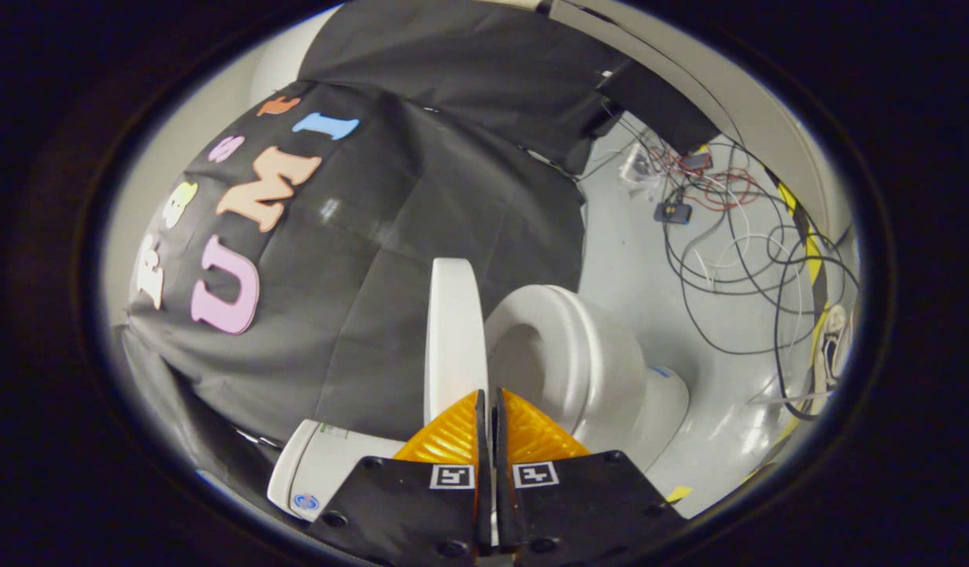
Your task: Open the toilet lid.
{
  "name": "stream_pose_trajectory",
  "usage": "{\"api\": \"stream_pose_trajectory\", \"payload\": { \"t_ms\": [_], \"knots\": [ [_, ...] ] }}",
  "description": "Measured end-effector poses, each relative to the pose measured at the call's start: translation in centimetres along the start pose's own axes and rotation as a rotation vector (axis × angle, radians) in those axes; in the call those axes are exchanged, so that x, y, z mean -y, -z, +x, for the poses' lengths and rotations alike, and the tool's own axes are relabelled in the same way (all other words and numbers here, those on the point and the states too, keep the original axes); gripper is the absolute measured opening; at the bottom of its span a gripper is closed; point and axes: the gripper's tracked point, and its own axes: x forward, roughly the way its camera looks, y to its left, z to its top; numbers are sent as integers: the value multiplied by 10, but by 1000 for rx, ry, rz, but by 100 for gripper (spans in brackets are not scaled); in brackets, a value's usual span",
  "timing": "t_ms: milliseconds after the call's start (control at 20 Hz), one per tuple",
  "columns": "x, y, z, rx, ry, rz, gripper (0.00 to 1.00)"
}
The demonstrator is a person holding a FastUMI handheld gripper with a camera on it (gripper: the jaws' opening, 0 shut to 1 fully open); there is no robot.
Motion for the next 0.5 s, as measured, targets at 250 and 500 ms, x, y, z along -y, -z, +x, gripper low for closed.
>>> {"api": "stream_pose_trajectory", "payload": {
  "t_ms": [250,500],
  "knots": [
    [-54,-2,-14,8,-93,-125,4],
    [-97,5,-26,0,-161,-267,4]
  ]
}}
